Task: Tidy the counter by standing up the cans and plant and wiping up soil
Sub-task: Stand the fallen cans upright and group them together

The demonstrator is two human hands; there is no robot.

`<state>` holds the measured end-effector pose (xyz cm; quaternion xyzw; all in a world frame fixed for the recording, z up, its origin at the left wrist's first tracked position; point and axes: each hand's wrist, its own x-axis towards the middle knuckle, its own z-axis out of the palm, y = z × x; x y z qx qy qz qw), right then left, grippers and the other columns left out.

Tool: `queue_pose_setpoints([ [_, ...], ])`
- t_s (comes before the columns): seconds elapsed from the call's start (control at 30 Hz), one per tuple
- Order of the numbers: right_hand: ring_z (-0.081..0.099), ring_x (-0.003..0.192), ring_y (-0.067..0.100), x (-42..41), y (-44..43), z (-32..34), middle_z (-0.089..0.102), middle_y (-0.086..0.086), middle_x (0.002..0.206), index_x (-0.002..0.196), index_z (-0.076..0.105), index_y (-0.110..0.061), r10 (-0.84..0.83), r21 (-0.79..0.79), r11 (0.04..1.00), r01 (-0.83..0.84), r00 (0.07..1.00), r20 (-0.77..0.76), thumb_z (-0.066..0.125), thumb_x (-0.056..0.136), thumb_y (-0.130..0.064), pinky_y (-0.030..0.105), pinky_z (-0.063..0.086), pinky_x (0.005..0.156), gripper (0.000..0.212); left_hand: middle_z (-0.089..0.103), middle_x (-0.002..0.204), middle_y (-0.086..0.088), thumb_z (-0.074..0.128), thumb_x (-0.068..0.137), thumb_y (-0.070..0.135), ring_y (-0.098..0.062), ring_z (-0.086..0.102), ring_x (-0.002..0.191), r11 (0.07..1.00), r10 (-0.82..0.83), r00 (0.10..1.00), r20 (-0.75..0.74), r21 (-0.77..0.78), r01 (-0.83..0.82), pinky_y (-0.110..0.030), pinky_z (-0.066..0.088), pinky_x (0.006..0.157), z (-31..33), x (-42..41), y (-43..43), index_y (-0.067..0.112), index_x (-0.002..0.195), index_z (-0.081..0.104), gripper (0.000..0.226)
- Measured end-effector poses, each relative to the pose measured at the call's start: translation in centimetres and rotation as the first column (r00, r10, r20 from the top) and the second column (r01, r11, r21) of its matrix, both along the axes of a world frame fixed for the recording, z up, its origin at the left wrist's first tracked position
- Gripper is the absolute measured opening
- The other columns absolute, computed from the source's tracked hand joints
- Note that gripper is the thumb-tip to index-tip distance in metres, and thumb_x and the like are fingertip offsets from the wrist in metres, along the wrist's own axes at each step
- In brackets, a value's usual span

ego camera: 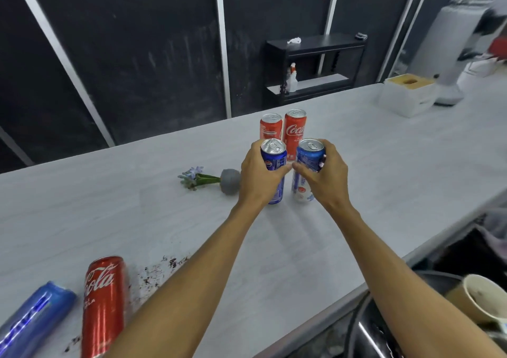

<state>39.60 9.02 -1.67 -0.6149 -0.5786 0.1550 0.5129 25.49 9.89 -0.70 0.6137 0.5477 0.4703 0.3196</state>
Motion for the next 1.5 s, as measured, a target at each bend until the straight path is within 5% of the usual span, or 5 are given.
queue_pose_setpoints([
  [0.17,0.055,0.114,0.015,1.9,2.4,-0.8,0.058,0.005,0.128,0.131,0.047,-0.012,0.046,-0.008,0.999,-0.046,0.999,0.004,0.078,0.077,-0.024,0.026,0.049,0.093,0.064,0.051,0.139,-0.002,0.078,0.077,0.029,-0.02,0.052,0.123,1.0,0.016,1.0,0.007,-0.007,-0.016,-0.036,0.047,0.097,-1.3,2.0,1.9,0.017,0.138,0.04,0.074],
  [0.37,0.054,0.114,0.011,3.1,5.2,-1.5,0.056,0.004,0.131,0.133,0.045,-0.014,0.106,-0.004,0.994,-0.106,0.994,-0.027,0.076,0.079,-0.025,0.008,0.043,0.086,0.063,0.046,0.135,-0.007,0.079,0.077,0.025,-0.021,0.049,0.125,0.996,0.076,0.997,0.004,0.039,-0.076,-0.027,0.045,0.094,-1.7,3.1,4.3,0.012,0.137,0.042,0.072],
  [0.57,0.053,0.121,0.017,3.9,7.8,-2.1,0.054,0.003,0.135,0.137,0.042,-0.015,0.149,-0.03,0.988,-0.149,0.989,-0.006,0.074,0.082,-0.027,0.025,0.047,0.096,0.064,0.048,0.131,-0.005,0.078,0.077,0.029,-0.02,0.05,0.123,0.987,0.144,0.989,-0.017,0.075,-0.142,-0.034,0.048,0.096,-2.4,4.0,5.8,0.015,0.138,0.042,0.072],
  [0.93,0.052,0.124,0.017,4.4,9.7,-2.5,0.052,0.002,0.139,0.14,0.039,-0.016,0.174,-0.047,0.984,-0.174,0.985,-0.01,0.074,0.082,-0.027,0.03,0.047,0.099,0.068,0.052,0.136,-0.001,0.081,0.074,0.029,-0.016,0.053,0.12,0.963,0.231,0.973,0.022,0.137,-0.232,-0.013,0.042,0.088,-3.3,4.9,6.6,0.017,0.136,0.043,0.074],
  [1.5,0.047,0.13,0.018,4.5,10.2,-2.5,0.045,0.002,0.145,0.145,0.031,-0.017,0.175,-0.095,0.98,-0.177,0.984,-0.026,0.07,0.085,-0.027,0.024,0.042,0.1,0.072,0.05,0.136,-0.004,0.08,0.075,0.033,-0.02,0.052,0.122,0.955,0.264,0.965,-0.009,0.145,-0.26,-0.031,0.049,0.095,-3.8,5.2,7.9,0.015,0.137,0.042,0.075],
])
